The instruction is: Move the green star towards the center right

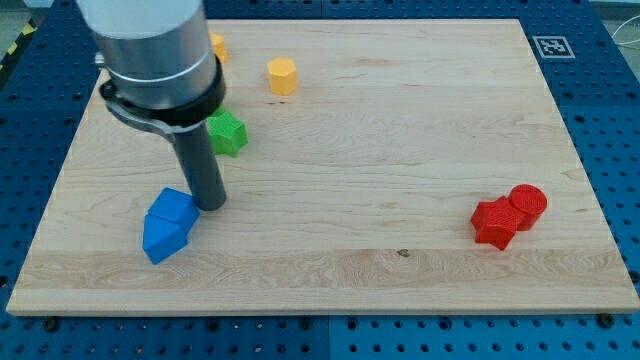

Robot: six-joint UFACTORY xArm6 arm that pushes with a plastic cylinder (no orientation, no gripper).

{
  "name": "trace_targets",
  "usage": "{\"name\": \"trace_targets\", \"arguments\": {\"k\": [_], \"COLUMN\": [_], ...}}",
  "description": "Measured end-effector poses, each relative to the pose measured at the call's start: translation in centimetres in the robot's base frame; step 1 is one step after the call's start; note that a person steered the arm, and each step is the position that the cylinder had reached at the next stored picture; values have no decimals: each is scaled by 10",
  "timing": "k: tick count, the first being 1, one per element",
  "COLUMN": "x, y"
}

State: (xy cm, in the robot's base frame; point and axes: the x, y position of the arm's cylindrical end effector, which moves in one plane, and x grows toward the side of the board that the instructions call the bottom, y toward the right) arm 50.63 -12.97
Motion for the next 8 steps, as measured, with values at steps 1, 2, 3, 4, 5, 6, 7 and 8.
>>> {"name": "trace_targets", "arguments": {"k": [1,2,3,4,5,6,7,8], "x": [-32,-52,-64,-78,-84,-98,-111,-113], "y": [-1,-21,-11,25,11,-19,8,60]}}
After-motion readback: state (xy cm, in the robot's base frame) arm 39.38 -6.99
